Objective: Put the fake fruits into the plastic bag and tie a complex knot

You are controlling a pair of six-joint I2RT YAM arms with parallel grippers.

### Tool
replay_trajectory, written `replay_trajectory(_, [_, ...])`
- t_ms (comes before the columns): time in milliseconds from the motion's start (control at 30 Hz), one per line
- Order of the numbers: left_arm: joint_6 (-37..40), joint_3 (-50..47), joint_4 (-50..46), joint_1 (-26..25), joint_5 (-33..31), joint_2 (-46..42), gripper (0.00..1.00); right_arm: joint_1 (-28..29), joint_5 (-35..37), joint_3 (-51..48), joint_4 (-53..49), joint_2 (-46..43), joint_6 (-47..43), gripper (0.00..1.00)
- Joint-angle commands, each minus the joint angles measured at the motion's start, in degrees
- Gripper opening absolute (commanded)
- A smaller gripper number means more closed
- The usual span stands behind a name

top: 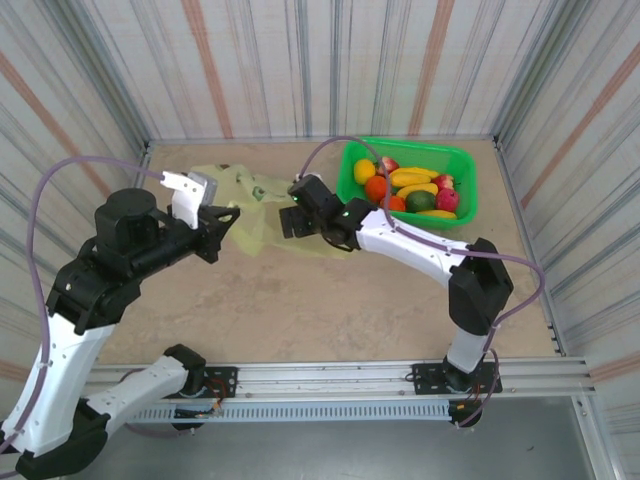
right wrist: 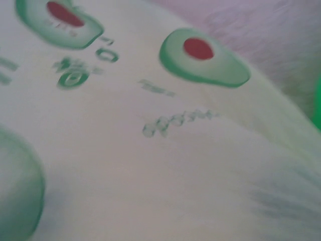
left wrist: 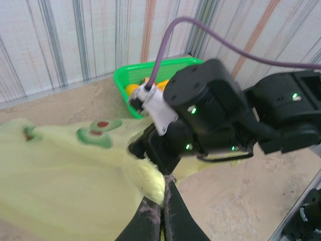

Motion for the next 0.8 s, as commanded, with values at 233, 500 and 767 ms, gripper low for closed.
replay_trajectory(233, [-1.4, 0.5, -0.4, 0.5, 0.2, 0.3, 0.0, 0.4, -11.8, -1.6, 4.1, -4.9, -8.2, 0.98])
replay_trajectory(500, [-5.8, -2.3, 6.3, 0.5, 2.8, 4.1, 0.0, 1.6, -24.1, -1.5, 2.8, -6.9, -7.9, 0.72])
replay_trajectory(767, [-8.6, -4.4, 6.7, 1.3, 1.9, 6.1, 0.0, -0.8, -28.9, -11.6, 8.2, -18.4, -3.0, 0.77])
